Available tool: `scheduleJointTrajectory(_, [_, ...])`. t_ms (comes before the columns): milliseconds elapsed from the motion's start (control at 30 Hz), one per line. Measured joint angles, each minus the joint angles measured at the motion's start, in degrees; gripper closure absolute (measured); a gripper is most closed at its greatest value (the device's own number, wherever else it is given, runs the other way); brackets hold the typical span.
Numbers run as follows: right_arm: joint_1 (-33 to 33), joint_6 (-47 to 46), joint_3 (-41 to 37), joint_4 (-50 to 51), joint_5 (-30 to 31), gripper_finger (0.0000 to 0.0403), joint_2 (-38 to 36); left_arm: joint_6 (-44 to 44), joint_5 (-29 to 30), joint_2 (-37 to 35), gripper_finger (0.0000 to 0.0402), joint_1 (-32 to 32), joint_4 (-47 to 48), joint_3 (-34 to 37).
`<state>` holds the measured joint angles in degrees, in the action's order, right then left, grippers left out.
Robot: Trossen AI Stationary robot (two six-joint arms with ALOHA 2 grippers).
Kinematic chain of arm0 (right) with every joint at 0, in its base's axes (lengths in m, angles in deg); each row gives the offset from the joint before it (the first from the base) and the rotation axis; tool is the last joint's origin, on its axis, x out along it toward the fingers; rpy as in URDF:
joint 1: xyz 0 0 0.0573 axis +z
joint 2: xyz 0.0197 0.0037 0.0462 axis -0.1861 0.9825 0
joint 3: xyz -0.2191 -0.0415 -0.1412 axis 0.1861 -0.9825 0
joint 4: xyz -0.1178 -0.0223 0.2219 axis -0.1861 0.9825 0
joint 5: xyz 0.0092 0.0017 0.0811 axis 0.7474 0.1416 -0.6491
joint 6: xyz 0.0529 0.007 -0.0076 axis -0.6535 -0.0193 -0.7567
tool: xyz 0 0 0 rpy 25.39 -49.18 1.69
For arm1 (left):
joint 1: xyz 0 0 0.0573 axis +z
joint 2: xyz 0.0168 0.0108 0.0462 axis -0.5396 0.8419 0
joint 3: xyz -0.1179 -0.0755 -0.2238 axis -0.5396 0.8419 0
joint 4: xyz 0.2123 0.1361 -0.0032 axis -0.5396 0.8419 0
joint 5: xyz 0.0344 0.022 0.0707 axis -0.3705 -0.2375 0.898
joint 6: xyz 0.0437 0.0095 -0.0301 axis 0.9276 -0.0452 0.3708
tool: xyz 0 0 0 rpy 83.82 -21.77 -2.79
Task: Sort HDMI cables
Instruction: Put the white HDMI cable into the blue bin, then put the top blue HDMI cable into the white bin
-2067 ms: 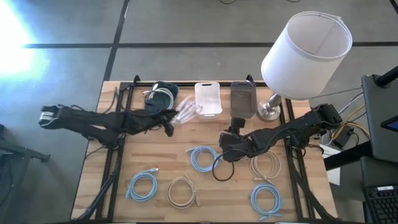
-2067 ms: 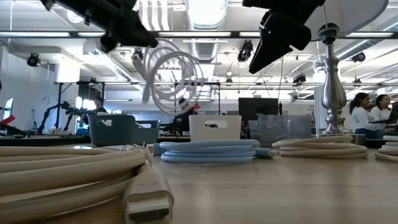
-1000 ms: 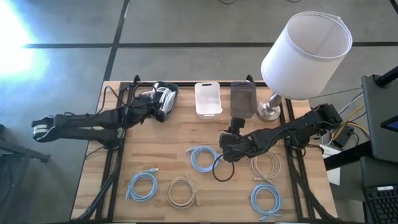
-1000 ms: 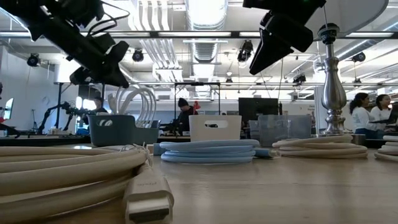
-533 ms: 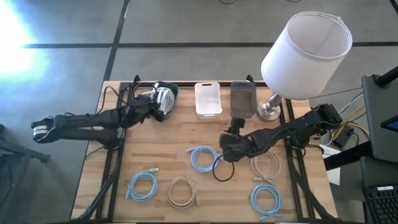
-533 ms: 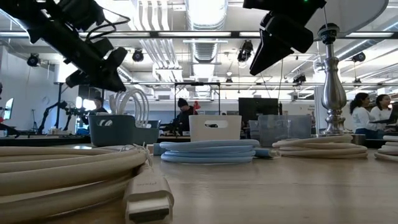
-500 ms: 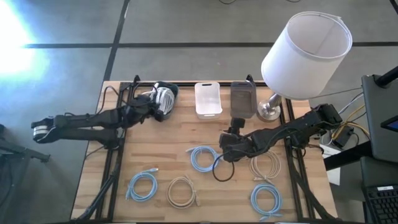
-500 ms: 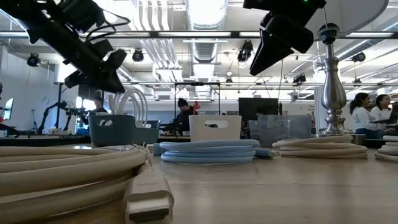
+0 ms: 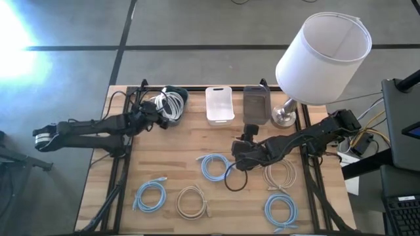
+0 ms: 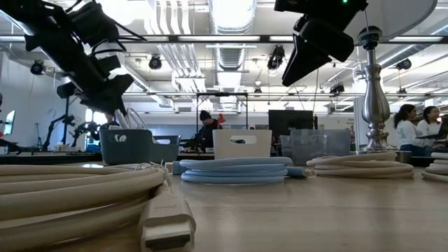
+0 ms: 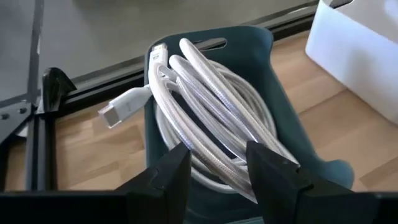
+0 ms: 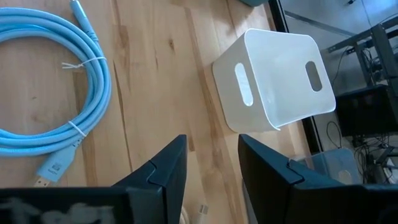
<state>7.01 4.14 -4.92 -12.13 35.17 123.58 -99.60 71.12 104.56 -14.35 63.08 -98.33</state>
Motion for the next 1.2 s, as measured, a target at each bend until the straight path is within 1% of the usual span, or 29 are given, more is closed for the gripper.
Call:
scheduleJointTrajectory(167, [0.0,-0.6,0.0,0.0,0.0,0.0268,0.0,0.6,2.0,0.0,0.0239,0.0,2.1,-0.6])
scheduleJointTrajectory(300, [0.0,-1.6,0.0,0.0,-0.1,0.0264,0.0,1.6,4.6,-0.4,0.0239,0.0,4.3,-3.5])
scheduleJointTrajectory(567, [0.0,-1.8,-0.4,0.0,-0.6,0.0251,0.0,1.7,4.0,-0.8,0.0239,0.0,7.3,-10.1])
scheduleJointTrajectory(667, [0.0,-1.9,-0.8,0.0,-0.9,0.0248,0.0,1.7,-0.7,-0.8,0.0239,0.0,6.4,-10.8])
scheduleJointTrajectory(900, [0.0,-3.6,-1.3,0.0,-1.2,0.0247,0.0,3.9,-20.6,-0.1,0.0239,-0.4,0.7,-10.1])
scheduleJointTrajectory(967, [0.0,-3.7,-1.4,0.1,-1.2,0.0250,0.0,3.9,-24.4,0.3,0.0239,-0.8,-0.7,-9.3])
scheduleJointTrajectory(1067, [0.0,-4.0,-1.4,0.0,-1.4,0.0255,0.0,4.0,-26.5,1.2,0.0239,-1.8,-4.5,-7.3])
scheduleJointTrajectory(1200, [0.0,-4.9,-1.4,0.0,-4.4,0.0261,0.0,4.0,-27.4,2.5,0.0239,-3.2,-11.1,-4.0])
